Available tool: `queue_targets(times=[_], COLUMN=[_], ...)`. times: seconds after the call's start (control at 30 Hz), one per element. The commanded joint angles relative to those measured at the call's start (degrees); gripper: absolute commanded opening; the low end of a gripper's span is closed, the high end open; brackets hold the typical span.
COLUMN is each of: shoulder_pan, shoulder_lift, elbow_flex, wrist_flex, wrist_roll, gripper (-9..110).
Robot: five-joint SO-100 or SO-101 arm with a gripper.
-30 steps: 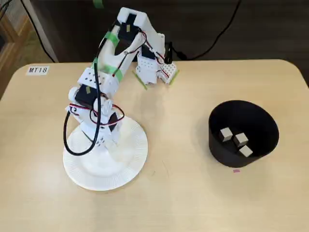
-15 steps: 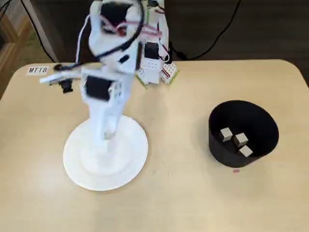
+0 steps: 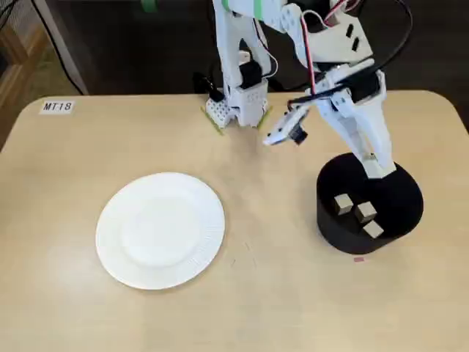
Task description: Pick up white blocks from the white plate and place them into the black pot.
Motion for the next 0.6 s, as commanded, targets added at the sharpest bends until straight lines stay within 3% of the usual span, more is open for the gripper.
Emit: queue_targets(times=[0.0, 0.13, 0.37, 0.57], shoulder_pan=[-2.20, -2.72, -3.25, -3.87], shoulder_lift=[-2.55, -8.53, -30.50, -42.80], elbow_flex=[-1.05, -6.86, -37.44, -55.11], wrist_flex=[0.70, 5.89, 30.94, 44.74], wrist_roll=[-1.58, -4.57, -11.69, -15.29], gripper=[-2, -2, -2, -2])
